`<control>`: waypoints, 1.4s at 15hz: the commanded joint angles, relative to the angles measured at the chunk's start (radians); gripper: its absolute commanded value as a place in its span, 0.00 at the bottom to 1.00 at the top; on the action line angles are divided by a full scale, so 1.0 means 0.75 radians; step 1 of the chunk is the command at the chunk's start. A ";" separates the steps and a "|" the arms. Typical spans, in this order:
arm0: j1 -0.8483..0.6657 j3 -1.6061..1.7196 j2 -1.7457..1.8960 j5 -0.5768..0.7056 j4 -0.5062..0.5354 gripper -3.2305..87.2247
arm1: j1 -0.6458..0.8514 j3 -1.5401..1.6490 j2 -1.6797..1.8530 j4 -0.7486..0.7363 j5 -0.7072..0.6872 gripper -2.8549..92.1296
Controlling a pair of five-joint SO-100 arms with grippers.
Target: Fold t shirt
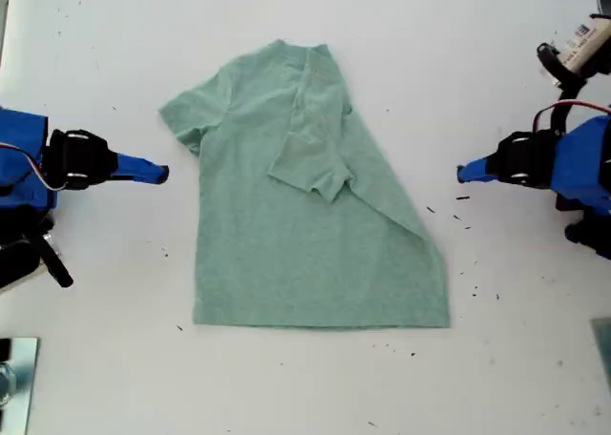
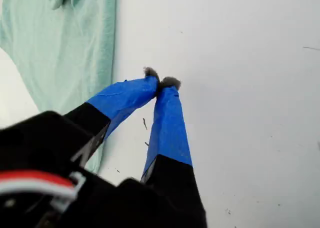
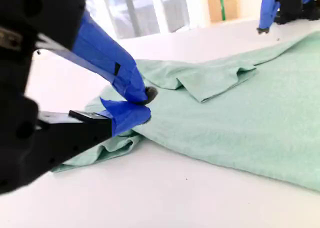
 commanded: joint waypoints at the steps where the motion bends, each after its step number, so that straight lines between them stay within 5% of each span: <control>1: -0.047 0.008 0.008 -0.006 0.000 0.03 | 0.008 0.072 0.008 0.004 -0.012 0.06; 5: -0.072 0.008 0.008 -0.004 0.000 0.03 | 0.014 0.072 0.008 0.004 0.004 0.06; 6: -0.041 0.008 0.008 -0.018 0.000 0.10 | 0.014 0.072 0.008 0.004 0.002 0.06; 12: -0.008 -0.112 -0.025 -0.153 -0.025 0.03 | 0.012 0.074 0.008 0.000 0.014 0.06; 15: 0.035 -0.462 -0.442 -0.207 -0.010 0.03 | 0.014 0.078 0.008 -0.008 0.006 0.06; 18: -0.084 -1.172 -1.158 -0.041 0.350 0.03 | 0.014 0.078 0.008 -0.012 -0.002 0.06; 21: -0.458 -1.626 -1.530 0.350 0.663 0.03 | 0.000 0.078 0.008 -0.012 0.002 0.06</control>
